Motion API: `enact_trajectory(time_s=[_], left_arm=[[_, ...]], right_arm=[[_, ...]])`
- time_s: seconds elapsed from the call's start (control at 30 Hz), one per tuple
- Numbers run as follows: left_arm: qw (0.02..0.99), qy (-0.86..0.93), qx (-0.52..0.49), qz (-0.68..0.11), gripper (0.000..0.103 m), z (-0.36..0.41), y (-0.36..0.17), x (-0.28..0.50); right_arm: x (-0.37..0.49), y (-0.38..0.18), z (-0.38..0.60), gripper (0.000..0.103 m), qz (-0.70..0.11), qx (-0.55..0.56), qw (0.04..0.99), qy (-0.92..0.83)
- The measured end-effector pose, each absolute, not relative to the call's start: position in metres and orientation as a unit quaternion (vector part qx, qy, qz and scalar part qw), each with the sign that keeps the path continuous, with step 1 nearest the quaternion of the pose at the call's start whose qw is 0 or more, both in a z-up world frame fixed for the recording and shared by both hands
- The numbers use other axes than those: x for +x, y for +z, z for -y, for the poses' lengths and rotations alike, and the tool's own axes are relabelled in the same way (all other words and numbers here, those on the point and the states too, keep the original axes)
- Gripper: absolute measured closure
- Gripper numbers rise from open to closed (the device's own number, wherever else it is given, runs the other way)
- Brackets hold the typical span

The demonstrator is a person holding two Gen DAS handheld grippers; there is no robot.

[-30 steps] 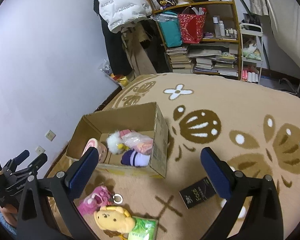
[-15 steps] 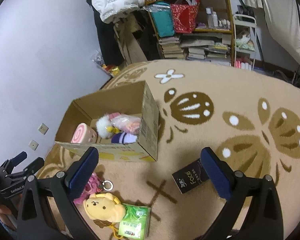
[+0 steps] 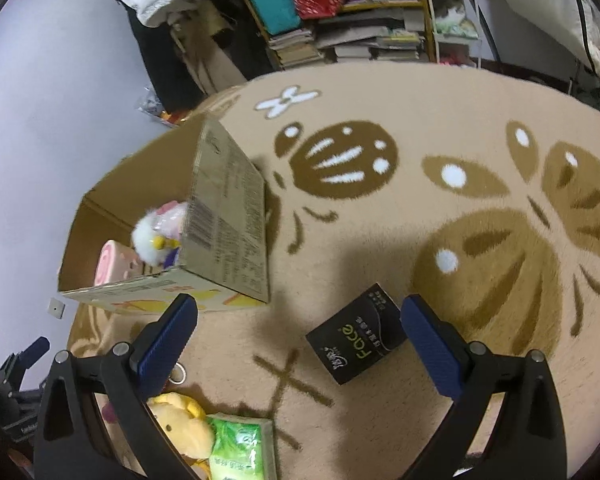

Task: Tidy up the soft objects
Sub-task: 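Grasp the pink bear plush with the left tool while the right tool grasps the black tissue pack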

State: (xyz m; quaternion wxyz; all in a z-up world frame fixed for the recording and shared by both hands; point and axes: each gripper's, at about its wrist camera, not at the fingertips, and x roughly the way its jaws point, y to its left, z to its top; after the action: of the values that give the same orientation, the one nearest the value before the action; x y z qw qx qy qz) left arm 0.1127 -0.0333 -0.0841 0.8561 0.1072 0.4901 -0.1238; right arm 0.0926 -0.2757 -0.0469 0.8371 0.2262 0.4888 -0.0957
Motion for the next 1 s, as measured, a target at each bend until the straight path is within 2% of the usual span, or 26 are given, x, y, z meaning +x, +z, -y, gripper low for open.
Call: enact_trajectory(time_s=[0.3, 0.7, 0.9, 1.0], left_arm=[[0.82, -0.149, 0.139, -0.534, 0.0, 0.055, -0.12, 0.121], [0.796, -0.133, 0.162, -0.567, 0.0, 0.067, -0.152, 0.129], [0.792, -0.127, 0.156, -0.576, 0.0, 0.062, -0.157, 0.136], [0.792, -0.126, 0.151, -0.578, 0.0, 0.058, -0.159, 0.137]], right_arm=[[0.103, -0.081, 0.281, 0.0, -0.531, 0.229, 0.808, -0.114], [0.112, -0.095, 0.278, 0.0, -0.551, 0.203, 0.8, -0.123], [0.116, -0.101, 0.271, 0.022, -0.565, 0.19, 0.796, -0.109], [0.116, -0.101, 0.265, 0.023, -0.569, 0.182, 0.796, -0.102]])
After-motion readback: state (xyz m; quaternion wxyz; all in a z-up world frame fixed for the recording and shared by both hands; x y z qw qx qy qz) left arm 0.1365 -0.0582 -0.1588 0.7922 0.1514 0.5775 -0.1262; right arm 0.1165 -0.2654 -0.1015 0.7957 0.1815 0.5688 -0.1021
